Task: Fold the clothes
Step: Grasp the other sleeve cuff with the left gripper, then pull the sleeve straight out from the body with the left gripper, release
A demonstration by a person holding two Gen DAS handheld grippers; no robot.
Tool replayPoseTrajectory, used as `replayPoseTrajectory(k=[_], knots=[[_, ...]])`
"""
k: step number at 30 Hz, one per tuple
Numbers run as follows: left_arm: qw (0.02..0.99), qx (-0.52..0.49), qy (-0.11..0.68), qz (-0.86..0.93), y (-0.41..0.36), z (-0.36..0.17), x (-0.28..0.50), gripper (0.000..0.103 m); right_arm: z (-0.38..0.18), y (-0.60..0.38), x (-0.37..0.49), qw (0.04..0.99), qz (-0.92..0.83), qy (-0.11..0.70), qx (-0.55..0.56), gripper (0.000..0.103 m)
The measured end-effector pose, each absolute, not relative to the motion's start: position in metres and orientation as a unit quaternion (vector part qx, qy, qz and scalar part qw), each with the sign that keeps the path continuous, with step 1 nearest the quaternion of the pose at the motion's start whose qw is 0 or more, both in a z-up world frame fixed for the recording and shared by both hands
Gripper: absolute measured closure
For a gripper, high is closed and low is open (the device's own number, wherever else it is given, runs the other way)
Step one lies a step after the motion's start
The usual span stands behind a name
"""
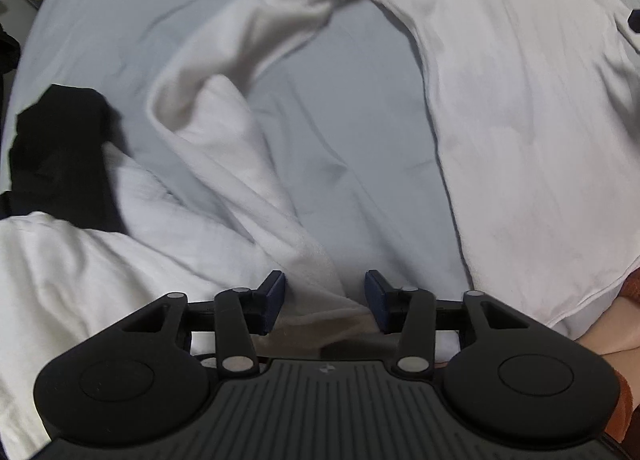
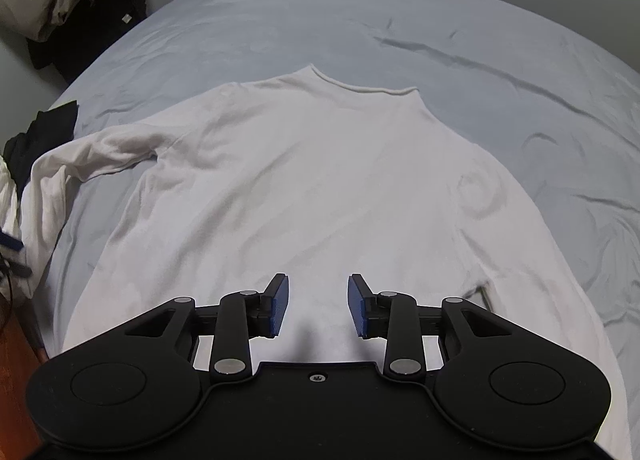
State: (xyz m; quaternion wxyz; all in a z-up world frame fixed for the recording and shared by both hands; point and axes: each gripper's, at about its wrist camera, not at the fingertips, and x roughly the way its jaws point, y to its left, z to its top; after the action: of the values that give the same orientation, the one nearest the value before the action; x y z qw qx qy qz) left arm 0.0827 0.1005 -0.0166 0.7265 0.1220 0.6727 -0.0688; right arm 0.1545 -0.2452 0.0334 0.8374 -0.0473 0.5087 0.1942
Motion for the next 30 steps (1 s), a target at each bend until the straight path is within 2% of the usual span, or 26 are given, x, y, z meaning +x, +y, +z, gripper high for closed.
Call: replayPoseTrajectory(k=[1,2,7,16,20,30], knots=[[0.724,0.123,0.676,-0.062,0.102,-0.019,0.083,0.097,0.033,-0.246,0.154,0.838,0.193,0.509,-0.046,0.071],[0.724,0.124,0.676,-0.058,0.103,-0.019,0.083,0.099,0.034,-0.248,0.152,0.838,0.193,0.508,-0.045,0.071],[0.743,0.132,0.654,-0.046,0.116,0.005,0.079,0.1,0.034,-0.255,0.148,0.839,0.192,0.508,-0.037,0.071],[0.81,0.118,0.57,0.066,0.189,0.133,0.085,0.1,0.029,-0.263,0.151,0.839,0.188,0.511,-0.017,0.071],[0.819,0.113,0.55,0.116,0.218,0.16,0.095,0.1,0.03,-0.263,0.151,0.84,0.192,0.508,-0.014,0.071],[0.793,0.1,0.579,0.161,0.254,0.117,0.12,0.096,0.027,-0.269,0.15,0.836,0.19,0.514,-0.005,0.071]])
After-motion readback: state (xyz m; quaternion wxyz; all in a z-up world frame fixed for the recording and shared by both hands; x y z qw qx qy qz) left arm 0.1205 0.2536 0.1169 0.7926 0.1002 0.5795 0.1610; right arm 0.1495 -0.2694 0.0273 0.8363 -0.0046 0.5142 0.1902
